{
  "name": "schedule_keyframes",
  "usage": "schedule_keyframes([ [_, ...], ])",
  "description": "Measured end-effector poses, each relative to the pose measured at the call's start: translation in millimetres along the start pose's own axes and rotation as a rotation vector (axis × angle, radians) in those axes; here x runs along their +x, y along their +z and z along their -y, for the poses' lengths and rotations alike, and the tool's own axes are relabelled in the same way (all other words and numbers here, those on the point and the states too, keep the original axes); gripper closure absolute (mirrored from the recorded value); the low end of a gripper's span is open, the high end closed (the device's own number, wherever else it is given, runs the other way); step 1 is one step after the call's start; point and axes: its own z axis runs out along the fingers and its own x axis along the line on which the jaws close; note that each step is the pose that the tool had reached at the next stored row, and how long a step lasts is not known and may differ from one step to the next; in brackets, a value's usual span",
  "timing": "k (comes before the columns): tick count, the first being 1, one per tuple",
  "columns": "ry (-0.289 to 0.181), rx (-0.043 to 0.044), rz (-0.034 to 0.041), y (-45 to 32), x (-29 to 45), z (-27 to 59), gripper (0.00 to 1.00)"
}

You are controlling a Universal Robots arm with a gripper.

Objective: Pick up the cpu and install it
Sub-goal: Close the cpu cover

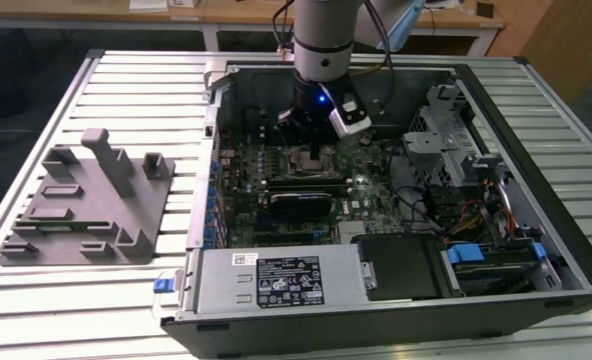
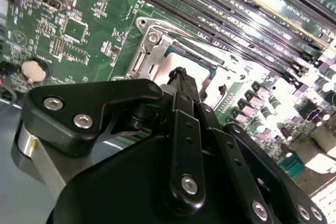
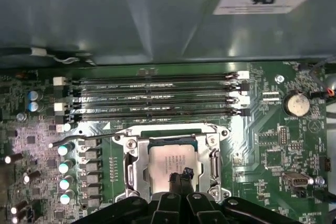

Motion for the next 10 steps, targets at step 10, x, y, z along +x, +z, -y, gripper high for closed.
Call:
schedule_keyframes([
  [10,-0.003,0.0001,0.0003,0.3,3.0,0.1,0.89],
])
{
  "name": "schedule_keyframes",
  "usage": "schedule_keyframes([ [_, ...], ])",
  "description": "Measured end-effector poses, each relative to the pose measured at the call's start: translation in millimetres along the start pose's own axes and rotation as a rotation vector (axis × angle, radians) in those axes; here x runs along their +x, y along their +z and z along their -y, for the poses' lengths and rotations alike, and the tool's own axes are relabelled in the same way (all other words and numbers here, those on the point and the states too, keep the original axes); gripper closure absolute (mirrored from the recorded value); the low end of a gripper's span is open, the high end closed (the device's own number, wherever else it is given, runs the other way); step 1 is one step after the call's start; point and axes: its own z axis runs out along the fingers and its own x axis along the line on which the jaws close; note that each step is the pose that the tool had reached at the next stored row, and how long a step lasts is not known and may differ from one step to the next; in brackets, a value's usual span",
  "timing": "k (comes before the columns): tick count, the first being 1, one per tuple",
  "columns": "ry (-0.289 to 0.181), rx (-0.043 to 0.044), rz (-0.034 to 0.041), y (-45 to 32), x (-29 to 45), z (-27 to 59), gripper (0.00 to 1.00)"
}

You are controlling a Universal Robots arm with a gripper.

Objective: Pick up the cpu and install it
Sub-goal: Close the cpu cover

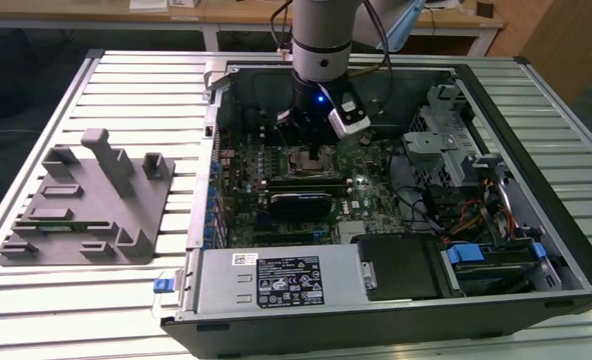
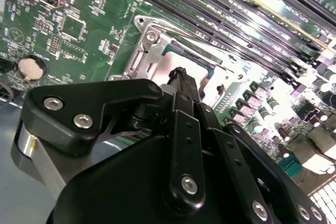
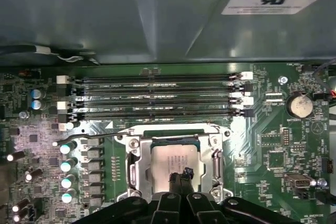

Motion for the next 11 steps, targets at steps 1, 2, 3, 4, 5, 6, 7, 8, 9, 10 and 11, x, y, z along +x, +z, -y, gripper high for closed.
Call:
schedule_keyframes([
  [1,0.000,0.0001,-0.0001,-0.1,1.9,0.1,0.89],
  [2,0.000,0.0001,-0.0001,0.0,4.0,0.2,0.89],
  [3,0.000,0.0000,-0.0001,0.0,6.0,0.3,0.89],
  [4,0.000,0.0001,-0.0001,0.1,7.9,0.4,0.89],
  [5,0.000,0.0000,0.0000,0.2,9.6,0.4,0.89],
  [6,0.000,-0.0001,0.0000,0.6,10.6,0.4,0.89],
  [7,0.000,-0.0001,0.0000,1.1,11.1,0.4,0.89],
  [8,0.000,0.0000,-0.0001,1.6,11.5,0.5,0.89],
  [9,0.000,0.0001,-0.0001,2.0,12.0,0.5,0.89],
  [10,0.000,0.0002,-0.0001,2.4,12.5,0.6,0.89],
  [11,0.000,0.0001,-0.0001,2.9,12.7,0.5,0.89],
])
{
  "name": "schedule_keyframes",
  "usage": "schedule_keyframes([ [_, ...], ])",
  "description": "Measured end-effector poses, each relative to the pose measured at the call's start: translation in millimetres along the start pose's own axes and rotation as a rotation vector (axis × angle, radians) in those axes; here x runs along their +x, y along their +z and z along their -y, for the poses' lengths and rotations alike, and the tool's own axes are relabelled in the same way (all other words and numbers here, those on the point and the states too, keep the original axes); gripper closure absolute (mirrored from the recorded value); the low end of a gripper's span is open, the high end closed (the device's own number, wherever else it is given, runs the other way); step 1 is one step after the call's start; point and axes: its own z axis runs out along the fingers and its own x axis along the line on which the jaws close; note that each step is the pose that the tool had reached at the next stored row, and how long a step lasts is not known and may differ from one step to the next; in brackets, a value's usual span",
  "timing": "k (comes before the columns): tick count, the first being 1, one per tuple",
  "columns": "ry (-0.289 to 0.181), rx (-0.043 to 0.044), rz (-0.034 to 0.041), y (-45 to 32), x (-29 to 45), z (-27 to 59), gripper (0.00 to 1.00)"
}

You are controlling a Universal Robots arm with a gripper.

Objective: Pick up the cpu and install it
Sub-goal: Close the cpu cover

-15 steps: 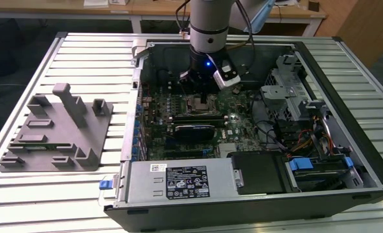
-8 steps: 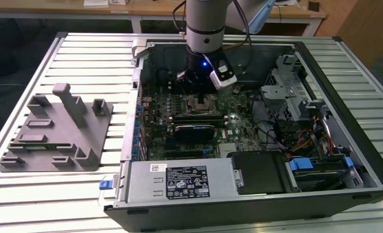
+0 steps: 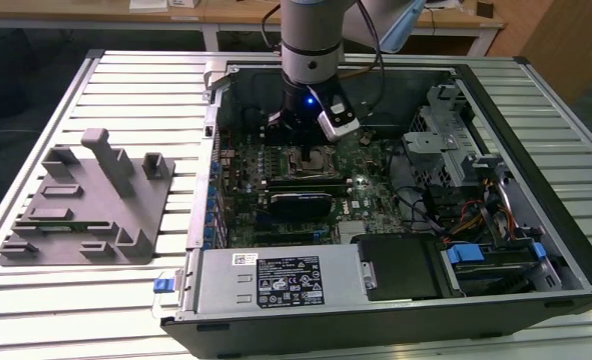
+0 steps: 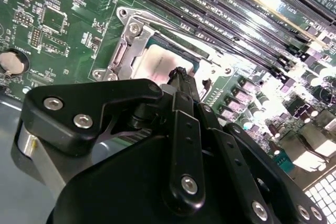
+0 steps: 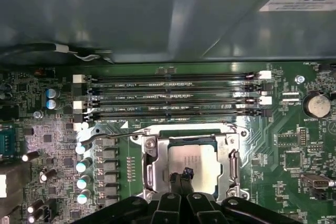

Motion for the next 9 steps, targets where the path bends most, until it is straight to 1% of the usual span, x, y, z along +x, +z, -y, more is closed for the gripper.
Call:
schedule_keyframes([
  [3,0.000,0.0002,-0.0001,1.5,1.2,0.1,0.89],
  [9,0.000,0.0001,-0.0001,3.2,6.4,0.3,0.89],
])
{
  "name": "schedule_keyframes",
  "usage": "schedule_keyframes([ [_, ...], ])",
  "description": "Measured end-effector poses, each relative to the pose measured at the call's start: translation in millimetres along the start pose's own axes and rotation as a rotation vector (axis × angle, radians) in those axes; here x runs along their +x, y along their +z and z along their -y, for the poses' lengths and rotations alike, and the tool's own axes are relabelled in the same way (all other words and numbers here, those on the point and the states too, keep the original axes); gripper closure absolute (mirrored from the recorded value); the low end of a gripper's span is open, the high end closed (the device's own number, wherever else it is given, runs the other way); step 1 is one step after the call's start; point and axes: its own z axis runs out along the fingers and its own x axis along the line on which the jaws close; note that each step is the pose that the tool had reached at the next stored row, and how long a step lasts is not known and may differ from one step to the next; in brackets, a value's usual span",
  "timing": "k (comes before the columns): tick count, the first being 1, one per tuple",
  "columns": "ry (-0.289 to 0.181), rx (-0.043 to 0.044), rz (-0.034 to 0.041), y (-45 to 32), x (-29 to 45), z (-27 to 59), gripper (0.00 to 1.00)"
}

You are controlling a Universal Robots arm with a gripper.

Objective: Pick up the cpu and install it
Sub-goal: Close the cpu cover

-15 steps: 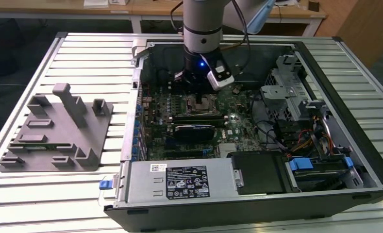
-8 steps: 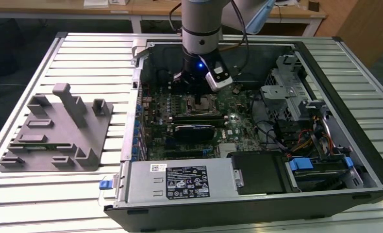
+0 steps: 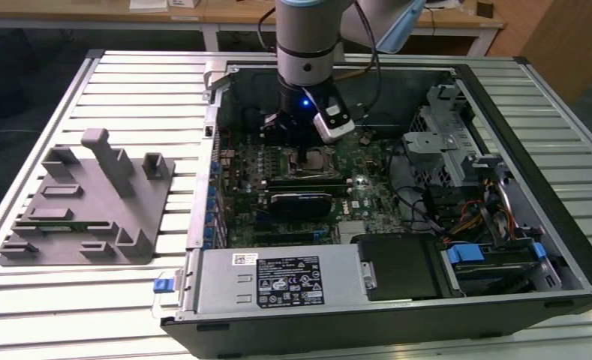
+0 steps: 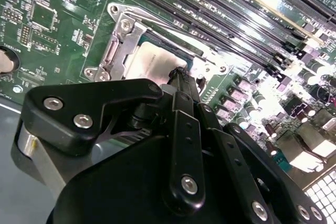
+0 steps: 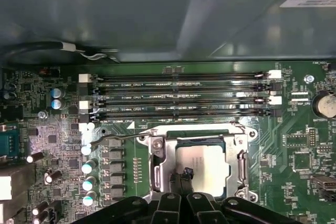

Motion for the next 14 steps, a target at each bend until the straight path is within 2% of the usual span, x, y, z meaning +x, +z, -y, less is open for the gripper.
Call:
schedule_keyframes([
  [9,0.000,0.0000,0.0000,0.9,1.7,0.1,0.89],
  [14,0.000,-0.0001,0.0001,2.3,5.3,0.2,0.89],
])
